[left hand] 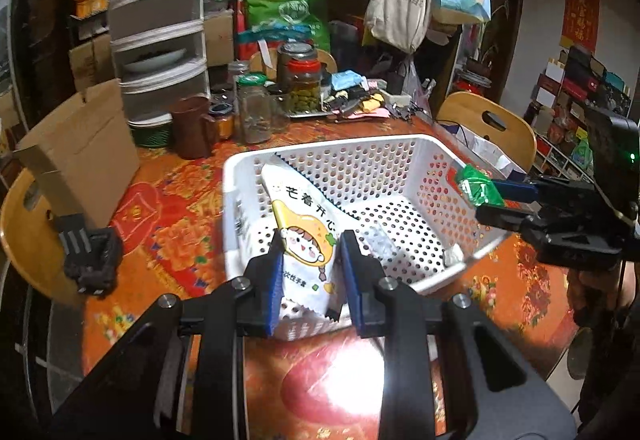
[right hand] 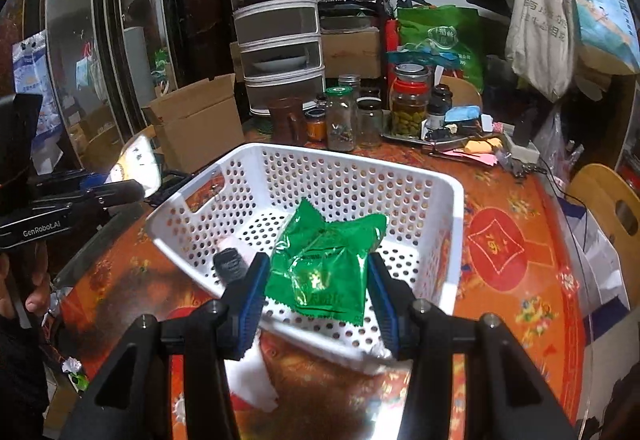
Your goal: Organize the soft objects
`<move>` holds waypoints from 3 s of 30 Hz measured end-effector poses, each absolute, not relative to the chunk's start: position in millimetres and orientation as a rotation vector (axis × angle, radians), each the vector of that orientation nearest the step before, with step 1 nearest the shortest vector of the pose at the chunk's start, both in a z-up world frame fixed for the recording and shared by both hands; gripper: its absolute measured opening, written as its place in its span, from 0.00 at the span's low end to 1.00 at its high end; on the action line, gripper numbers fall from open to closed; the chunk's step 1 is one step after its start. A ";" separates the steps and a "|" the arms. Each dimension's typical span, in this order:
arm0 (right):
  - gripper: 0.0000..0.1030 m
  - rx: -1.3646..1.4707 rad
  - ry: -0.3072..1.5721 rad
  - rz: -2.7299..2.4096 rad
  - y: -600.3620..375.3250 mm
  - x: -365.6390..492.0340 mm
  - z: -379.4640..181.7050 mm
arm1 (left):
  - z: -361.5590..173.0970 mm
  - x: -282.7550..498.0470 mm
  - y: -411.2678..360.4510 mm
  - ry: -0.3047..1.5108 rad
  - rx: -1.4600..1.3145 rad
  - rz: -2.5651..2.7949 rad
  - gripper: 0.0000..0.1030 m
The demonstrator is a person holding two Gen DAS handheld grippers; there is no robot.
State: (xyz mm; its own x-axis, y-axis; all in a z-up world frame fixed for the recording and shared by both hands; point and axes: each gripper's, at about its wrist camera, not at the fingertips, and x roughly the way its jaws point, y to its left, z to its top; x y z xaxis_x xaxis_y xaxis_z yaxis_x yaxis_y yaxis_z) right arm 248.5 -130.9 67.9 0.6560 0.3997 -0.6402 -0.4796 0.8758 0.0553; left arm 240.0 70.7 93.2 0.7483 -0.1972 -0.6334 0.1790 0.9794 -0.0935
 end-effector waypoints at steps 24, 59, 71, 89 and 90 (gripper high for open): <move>0.47 -0.229 0.823 0.437 -112.2 328.5 26.1 | 22.8 359.5 41.3 0.927 -0.012 -0.168 0.23; 1.00 -0.198 0.729 0.426 -126.2 302.4 44.8 | 64.0 310.2 39.9 0.768 0.042 -0.140 1.00; 1.00 -0.175 0.707 0.404 -142.3 278.5 53.5 | 76.2 278.3 43.3 0.741 0.059 -0.144 1.00; 1.00 -0.131 0.645 0.406 -161.7 205.2 53.4 | 23.5 163.1 52.0 0.691 0.022 -0.093 1.00; 1.00 -0.126 0.642 0.402 -163.4 201.1 50.2 | 17.6 158.4 51.5 0.694 0.021 -0.090 1.00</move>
State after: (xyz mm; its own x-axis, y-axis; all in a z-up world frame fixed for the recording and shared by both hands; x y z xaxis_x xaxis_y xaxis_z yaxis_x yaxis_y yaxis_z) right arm 201.1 -163.4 50.2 0.7269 0.3251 -0.6049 -0.4020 0.9156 0.0090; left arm 158.4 51.5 17.6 0.7647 -0.0758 -0.6399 0.0896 0.9959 -0.0110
